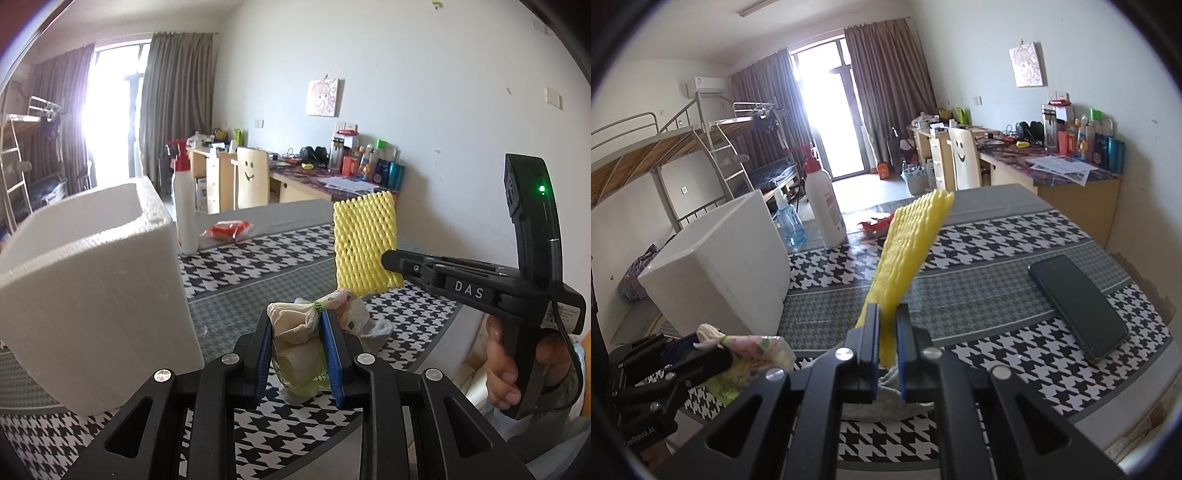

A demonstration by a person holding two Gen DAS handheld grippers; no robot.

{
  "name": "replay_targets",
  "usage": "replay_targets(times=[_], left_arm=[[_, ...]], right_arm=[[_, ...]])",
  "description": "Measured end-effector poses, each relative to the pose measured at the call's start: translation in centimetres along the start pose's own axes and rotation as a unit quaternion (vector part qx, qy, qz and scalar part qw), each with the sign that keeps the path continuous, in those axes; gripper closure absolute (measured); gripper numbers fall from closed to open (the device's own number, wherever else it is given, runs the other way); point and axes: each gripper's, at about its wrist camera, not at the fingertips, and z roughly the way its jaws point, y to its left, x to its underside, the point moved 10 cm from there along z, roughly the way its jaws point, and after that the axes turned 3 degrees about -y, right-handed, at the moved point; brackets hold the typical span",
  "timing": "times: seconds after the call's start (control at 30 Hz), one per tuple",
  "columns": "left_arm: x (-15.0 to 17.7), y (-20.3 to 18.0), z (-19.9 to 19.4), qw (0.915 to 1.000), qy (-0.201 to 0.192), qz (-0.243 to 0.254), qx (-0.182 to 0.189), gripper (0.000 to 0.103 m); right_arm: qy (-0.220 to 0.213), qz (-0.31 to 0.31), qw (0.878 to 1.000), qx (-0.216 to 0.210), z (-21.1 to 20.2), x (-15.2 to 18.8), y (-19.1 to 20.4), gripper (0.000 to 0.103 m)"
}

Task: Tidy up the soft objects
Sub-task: 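Lift the bag with the left tool while the right tool lifts the sponge toward the foam box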

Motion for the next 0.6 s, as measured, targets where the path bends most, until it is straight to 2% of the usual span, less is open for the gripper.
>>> replay_targets(times=[0.6], left_arm=[[-2.0, 1.3, -1.9, 0.9990, -0.035, 0.007, -0.026, 0.075]], right_arm=[[-0.042, -0.022, 0.999, -0.005, -2.1, -1.9, 1.4, 0.092]])
